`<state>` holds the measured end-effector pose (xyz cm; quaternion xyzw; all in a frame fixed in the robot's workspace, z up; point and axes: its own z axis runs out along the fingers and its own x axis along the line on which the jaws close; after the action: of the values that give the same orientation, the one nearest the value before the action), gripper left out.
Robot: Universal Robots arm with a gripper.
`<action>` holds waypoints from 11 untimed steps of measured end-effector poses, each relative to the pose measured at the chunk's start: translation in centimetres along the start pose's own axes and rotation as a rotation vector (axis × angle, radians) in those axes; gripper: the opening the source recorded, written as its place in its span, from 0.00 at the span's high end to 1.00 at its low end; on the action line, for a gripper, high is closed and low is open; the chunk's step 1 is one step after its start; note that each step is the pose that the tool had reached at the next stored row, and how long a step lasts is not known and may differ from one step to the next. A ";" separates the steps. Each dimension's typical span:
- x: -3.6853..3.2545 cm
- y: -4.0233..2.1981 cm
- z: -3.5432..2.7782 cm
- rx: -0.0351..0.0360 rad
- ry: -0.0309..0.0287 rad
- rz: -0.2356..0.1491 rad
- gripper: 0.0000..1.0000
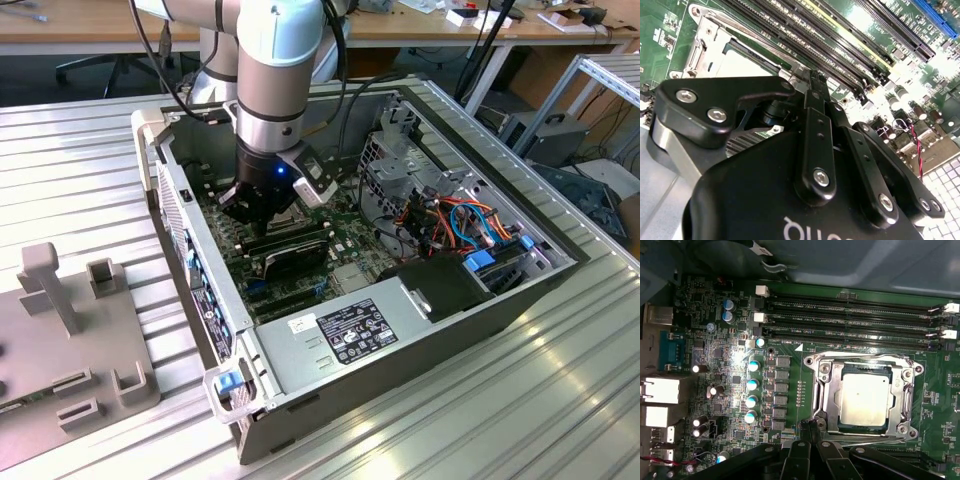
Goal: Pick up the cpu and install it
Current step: 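Install the second cpu locking lever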
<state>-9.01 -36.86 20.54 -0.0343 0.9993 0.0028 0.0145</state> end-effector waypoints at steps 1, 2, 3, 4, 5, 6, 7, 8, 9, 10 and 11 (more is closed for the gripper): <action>0.00 0.00 -0.01 0.0002 0.0001 0.000 0.89; 0.00 0.01 -0.06 0.0005 0.0003 0.000 0.89; 0.00 0.03 -0.17 0.0012 0.0003 0.000 0.89; -0.01 0.05 -0.39 0.0022 0.0003 0.000 0.89; -0.02 0.07 -0.70 0.0036 0.0003 0.000 0.89; -0.03 0.09 -1.01 0.0050 0.0004 0.000 0.89; -0.04 0.10 -1.36 0.0070 0.0007 0.000 0.89; -0.06 0.11 -1.83 0.0095 0.0008 0.000 0.89; -0.07 0.11 -2.17 0.0109 0.0008 0.000 0.89; -0.08 0.12 -2.38 0.0111 0.0009 0.000 0.89; -0.08 0.12 -2.45 0.0112 0.0009 0.000 0.89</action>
<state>-9.00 -36.75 22.99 -0.0344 0.9993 -0.0028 0.0143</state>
